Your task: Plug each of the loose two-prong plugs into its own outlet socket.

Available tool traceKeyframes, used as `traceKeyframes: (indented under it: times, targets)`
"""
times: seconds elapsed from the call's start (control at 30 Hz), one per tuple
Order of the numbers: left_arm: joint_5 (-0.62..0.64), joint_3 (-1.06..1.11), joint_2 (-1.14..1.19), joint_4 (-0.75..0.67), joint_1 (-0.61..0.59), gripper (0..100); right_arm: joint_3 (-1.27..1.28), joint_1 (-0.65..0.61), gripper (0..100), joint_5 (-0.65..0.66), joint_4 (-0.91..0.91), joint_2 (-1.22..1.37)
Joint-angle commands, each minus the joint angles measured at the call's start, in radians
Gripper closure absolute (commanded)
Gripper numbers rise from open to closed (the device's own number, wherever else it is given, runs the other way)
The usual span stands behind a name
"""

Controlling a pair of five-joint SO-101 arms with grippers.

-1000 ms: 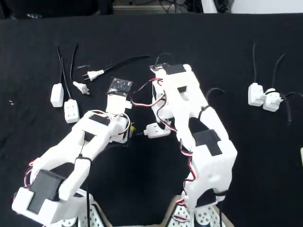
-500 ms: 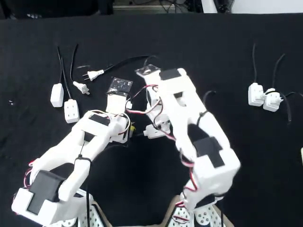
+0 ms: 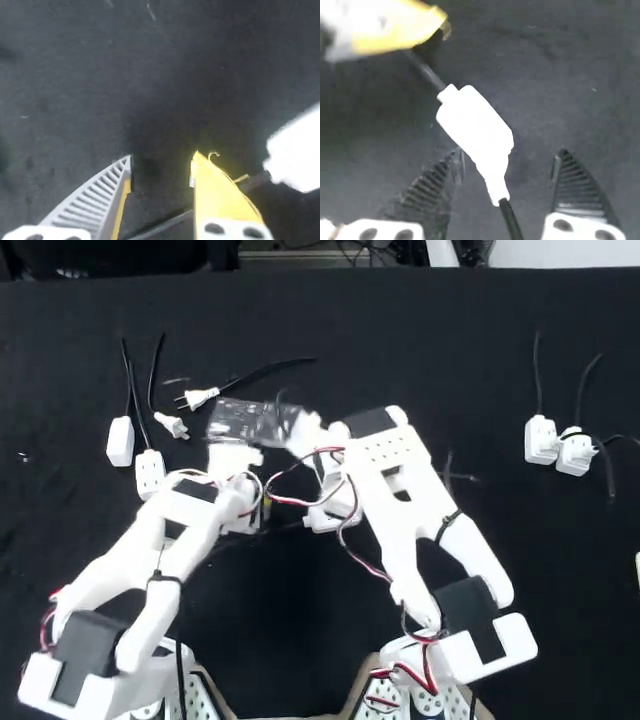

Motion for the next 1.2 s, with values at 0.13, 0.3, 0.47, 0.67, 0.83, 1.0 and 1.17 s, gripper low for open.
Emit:
traceKeyframes:
  times: [0.13, 0.3, 0.47, 0.67, 0.83, 1.0, 1.17]
  targets:
    - [0.235, 0.007, -0.123, 0.038, -0.176, 80, 0.058, -0.029, 73.0, 0.212, -0.089, 0.048]
    - [0.235, 0.007, -0.124, 0.038, -0.156, 80, 0.051, -0.029, 73.0, 0.213, -0.107, 0.142]
    - [0.238, 0.018, -0.133, 0.034, -0.153, 80, 0.044, -0.014, 74.7, 0.192, -0.137, 0.165]
    - [0.299, 0.018, -0.135, 0.034, -0.183, 80, 0.038, 0.037, 97.2, 0.014, -0.252, 0.148]
    - [0.428, 0.016, -0.133, 0.031, -0.282, 80, 0.045, 0.12, 98.9, -0.094, -0.261, 0.033]
    - [0.486, 0.013, -0.132, 0.031, -0.323, 80, 0.015, 0.227, 98.8, -0.388, -0.201, -0.133]
    - [0.483, 0.012, -0.127, 0.031, -0.317, 80, -0.073, 0.454, 98.8, -0.701, -0.176, -0.166]
